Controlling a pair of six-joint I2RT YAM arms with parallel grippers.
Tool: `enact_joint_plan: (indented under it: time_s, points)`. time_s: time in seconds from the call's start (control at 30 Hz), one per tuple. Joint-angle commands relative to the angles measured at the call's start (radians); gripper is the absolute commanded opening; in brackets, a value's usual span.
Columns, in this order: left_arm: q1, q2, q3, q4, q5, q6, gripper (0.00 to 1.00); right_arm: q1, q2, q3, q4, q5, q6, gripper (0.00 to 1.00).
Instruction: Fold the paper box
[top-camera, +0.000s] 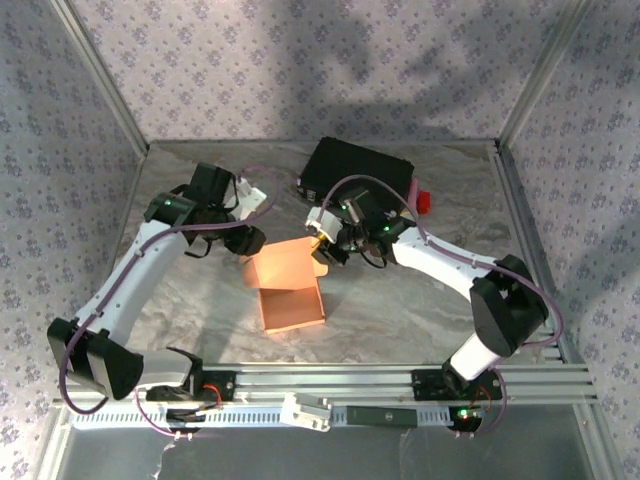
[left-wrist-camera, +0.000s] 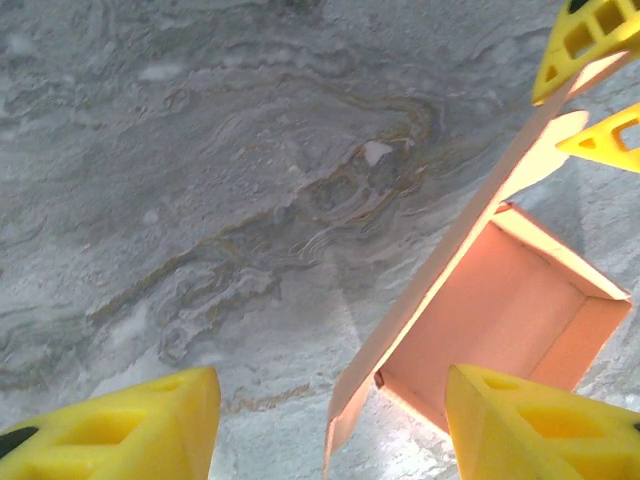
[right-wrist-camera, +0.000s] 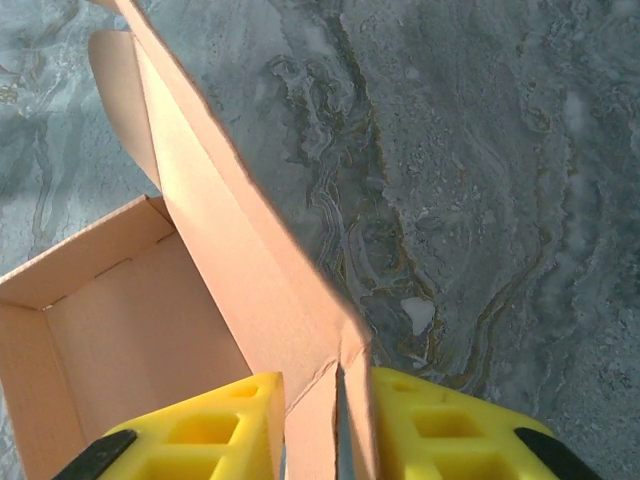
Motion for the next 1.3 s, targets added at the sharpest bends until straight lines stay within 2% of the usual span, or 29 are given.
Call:
enact_joint_plan:
  time_s: [0.0,0.2,0.47,0.57,0.7,0.83,1.03,1.17,1.27]
  points:
    - [0.022,-0.059,-0.029,-0.046,-0.041,-0.056,0.61,0.0,0.038,0.044,-0.064,-0.004,-0.02,0.26]
    - [0.033,-0.127,-0.076,-0.027,-0.053,-0.091,0.64,0.003,0.026,0.041,-0.065,-0.018,-0.021,0.18]
    - [0.033,-0.158,-0.09,-0.017,-0.05,-0.114,0.64,0.004,0.009,0.044,-0.084,-0.005,-0.047,0.01]
    - [0.033,-0.18,-0.11,-0.001,-0.048,-0.113,0.7,-0.005,-0.007,0.044,-0.106,0.019,-0.067,0.0]
    - [0.037,-0.194,-0.152,0.023,-0.015,-0.066,0.72,-0.039,-0.039,0.037,-0.127,0.004,-0.08,0.0]
    - [0.045,-0.15,-0.178,0.04,0.125,-0.005,0.72,-0.078,-0.049,0.049,-0.17,-0.026,-0.099,0.0]
    - [0.044,-0.023,-0.19,0.092,0.222,0.066,0.68,-0.12,-0.028,0.065,-0.192,-0.049,-0.101,0.0]
    - [0.029,0.015,-0.197,0.11,0.255,0.11,0.69,-0.144,-0.026,0.066,-0.193,-0.074,-0.097,0.0]
    - [0.01,0.055,-0.191,0.101,0.225,0.126,0.68,-0.149,-0.023,0.065,-0.194,-0.088,-0.095,0.0]
